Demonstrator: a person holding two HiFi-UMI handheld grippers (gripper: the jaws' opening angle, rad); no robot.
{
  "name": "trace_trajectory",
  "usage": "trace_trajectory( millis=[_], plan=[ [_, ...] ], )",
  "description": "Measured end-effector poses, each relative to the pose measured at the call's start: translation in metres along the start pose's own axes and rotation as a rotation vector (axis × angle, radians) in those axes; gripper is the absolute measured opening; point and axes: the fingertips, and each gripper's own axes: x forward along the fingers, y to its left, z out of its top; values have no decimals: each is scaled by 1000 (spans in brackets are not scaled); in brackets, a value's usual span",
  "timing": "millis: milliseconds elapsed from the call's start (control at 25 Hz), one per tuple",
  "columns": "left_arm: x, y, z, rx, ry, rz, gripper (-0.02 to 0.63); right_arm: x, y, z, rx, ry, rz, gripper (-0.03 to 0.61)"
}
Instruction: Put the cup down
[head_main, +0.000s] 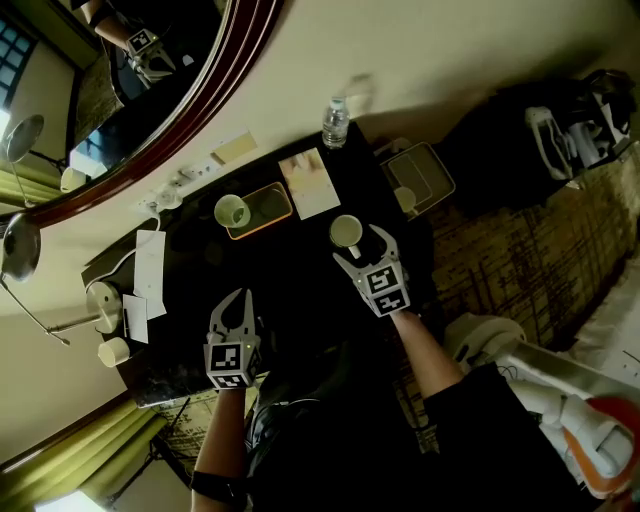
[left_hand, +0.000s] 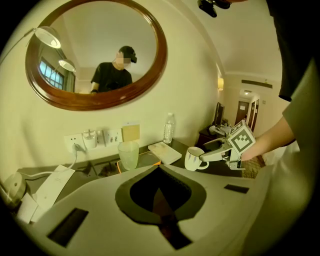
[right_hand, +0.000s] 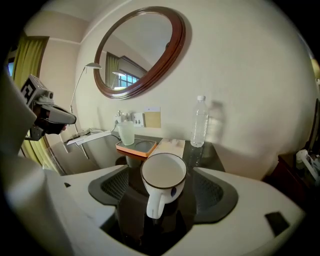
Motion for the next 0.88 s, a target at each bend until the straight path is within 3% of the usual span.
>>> trace_trajectory(
  millis=[280, 480, 680, 760, 880],
  plan=[
    [-22, 3, 16, 29, -42, -26, 1, -53, 35, 34, -1, -28, 58, 362],
    [-38, 12, 22, 26, -74, -38, 1, -77, 61, 48, -44, -70, 75, 199],
    [-51, 27, 10, 84, -98, -68, 1, -91, 91, 51, -57, -63, 78, 36],
    [-57, 29, 13, 73, -99, -69, 1, -92, 104, 50, -61, -59, 90, 0],
    [-64, 33, 9, 90, -98, -78, 0, -91, 121, 46, -70, -59, 106, 0]
  ],
)
